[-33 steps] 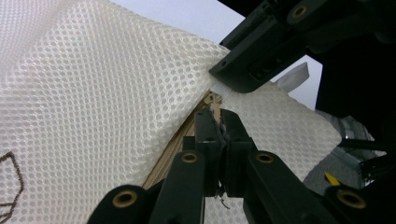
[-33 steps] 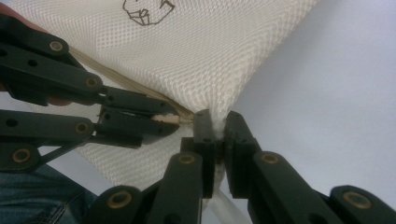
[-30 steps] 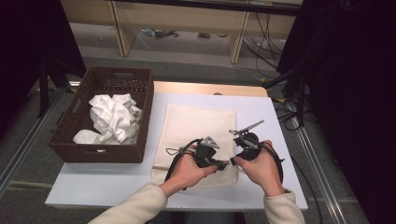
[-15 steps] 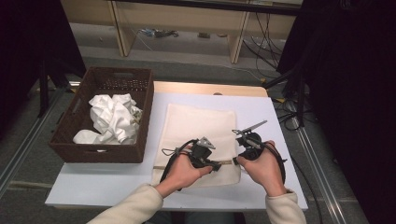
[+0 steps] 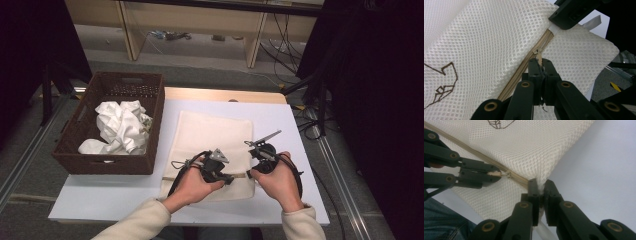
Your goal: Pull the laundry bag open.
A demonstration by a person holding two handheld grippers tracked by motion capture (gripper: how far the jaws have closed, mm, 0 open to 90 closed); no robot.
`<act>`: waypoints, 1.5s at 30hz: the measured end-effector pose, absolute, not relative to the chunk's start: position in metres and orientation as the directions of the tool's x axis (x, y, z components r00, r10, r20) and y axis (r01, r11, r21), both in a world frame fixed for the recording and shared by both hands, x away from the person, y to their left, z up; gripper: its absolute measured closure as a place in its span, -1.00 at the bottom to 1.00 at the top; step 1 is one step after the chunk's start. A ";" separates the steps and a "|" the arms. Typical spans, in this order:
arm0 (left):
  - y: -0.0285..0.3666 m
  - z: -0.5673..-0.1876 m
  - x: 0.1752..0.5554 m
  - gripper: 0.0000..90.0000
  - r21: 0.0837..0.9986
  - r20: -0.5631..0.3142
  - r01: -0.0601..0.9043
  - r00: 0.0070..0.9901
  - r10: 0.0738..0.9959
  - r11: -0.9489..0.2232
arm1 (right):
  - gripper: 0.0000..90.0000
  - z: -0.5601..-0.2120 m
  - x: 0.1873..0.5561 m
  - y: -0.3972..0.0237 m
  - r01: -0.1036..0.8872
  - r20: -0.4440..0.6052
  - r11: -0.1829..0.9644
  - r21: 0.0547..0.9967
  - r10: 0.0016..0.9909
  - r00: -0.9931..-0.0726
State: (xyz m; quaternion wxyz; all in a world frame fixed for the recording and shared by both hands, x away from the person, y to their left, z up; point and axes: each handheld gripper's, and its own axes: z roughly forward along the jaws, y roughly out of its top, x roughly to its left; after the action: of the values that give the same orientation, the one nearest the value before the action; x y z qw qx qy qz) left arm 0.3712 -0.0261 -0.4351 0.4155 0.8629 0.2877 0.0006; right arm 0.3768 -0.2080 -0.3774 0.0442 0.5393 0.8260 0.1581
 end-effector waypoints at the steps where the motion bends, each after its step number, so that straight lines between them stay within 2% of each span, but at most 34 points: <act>1: -0.026 -0.435 0.370 0.93 0.720 -0.228 0.490 0.837 0.498 -0.492 | 0.91 -0.378 0.377 -0.208 0.880 0.106 0.357 0.313 0.908 -0.406; 8: -0.026 -0.435 0.367 0.93 0.721 -0.203 0.475 0.841 0.502 -0.505 | 0.91 -0.380 0.378 -0.208 0.877 0.103 0.371 0.306 0.903 -0.418; 12: -0.025 -0.434 0.365 0.93 0.682 -0.098 0.398 0.881 0.462 -0.614 | 0.91 -0.381 0.378 -0.205 0.888 0.133 0.354 0.294 0.905 -0.405; 21: -0.022 -0.437 0.368 0.93 0.661 -0.150 0.456 0.859 0.490 -0.596 | 0.92 -0.383 0.376 -0.201 0.887 0.124 0.357 0.294 0.906 -0.405; 24: -0.017 -0.437 0.370 0.93 0.645 -0.107 0.442 0.860 0.499 -0.623 | 0.92 -0.380 0.375 -0.201 0.891 0.105 0.348 0.292 0.914 -0.391; 25: -0.013 -0.438 0.372 0.93 0.641 -0.141 0.477 0.843 0.518 -0.601 | 0.92 -0.379 0.376 -0.204 0.888 0.092 0.350 0.299 0.915 -0.392; 26: -0.013 -0.440 0.369 0.93 0.675 -0.217 0.520 0.818 0.532 -0.524 | 0.92 -0.379 0.376 -0.206 0.893 0.091 0.332 0.304 0.923 -0.374; 28: -0.009 -0.434 0.367 0.93 0.670 -0.135 0.443 0.862 0.489 -0.596 | 0.92 -0.379 0.376 -0.207 0.898 0.114 0.324 0.299 0.922 -0.370; 29: -0.009 -0.433 0.366 0.93 0.666 -0.155 0.466 0.850 0.503 -0.582 | 0.92 -0.380 0.377 -0.210 0.885 0.116 0.353 0.305 0.908 -0.402; 31: -0.006 -0.432 0.367 0.93 0.663 -0.139 0.452 0.857 0.495 -0.596 | 0.92 -0.381 0.377 -0.206 0.888 0.111 0.350 0.298 0.911 -0.396; 34: -0.006 -0.434 0.364 0.93 0.689 -0.198 0.498 0.828 0.524 -0.527 | 0.91 -0.380 0.376 -0.205 0.884 0.106 0.349 0.309 0.912 -0.397; 36: 0.000 -0.433 0.365 0.93 0.671 -0.172 0.470 0.851 0.496 -0.573 | 0.91 -0.380 0.375 -0.204 0.896 0.138 0.333 0.295 0.912 -0.385; 38: 0.001 -0.434 0.364 0.93 0.668 -0.156 0.463 0.852 0.499 -0.582 | 0.92 -0.383 0.377 -0.204 0.876 0.121 0.367 0.312 0.899 -0.420; 39: 0.002 -0.435 0.364 0.93 0.665 -0.154 0.459 0.856 0.493 -0.589 | 0.92 -0.383 0.375 -0.202 0.885 0.112 0.358 0.298 0.907 -0.405; 41: 0.001 -0.436 0.361 0.93 0.679 -0.188 0.490 0.836 0.515 -0.547 | 0.92 -0.385 0.377 -0.202 0.877 0.126 0.383 0.289 0.893 -0.431; 42: 0.003 -0.436 0.362 0.93 0.671 -0.184 0.484 0.843 0.505 -0.562 | 0.92 -0.385 0.377 -0.202 0.877 0.126 0.383 0.289 0.893 -0.431; 44: 0.004 -0.436 0.363 0.93 0.662 -0.174 0.476 0.849 0.499 -0.579 | 0.92 -0.385 0.375 -0.199 0.903 0.155 0.338 0.265 0.910 -0.385; 45: 0.003 -0.437 0.362 0.93 0.669 -0.185 0.488 0.839 0.511 -0.560 | 0.92 -0.386 0.376 -0.199 0.894 0.143 0.347 0.285 0.906 -0.397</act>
State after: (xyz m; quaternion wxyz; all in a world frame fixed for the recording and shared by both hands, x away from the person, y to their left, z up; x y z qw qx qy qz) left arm 0.3620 0.0034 -0.4374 0.3742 0.8830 0.2830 0.0152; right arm 0.3758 -0.1989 -0.3861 0.0198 0.5486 0.8203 0.1604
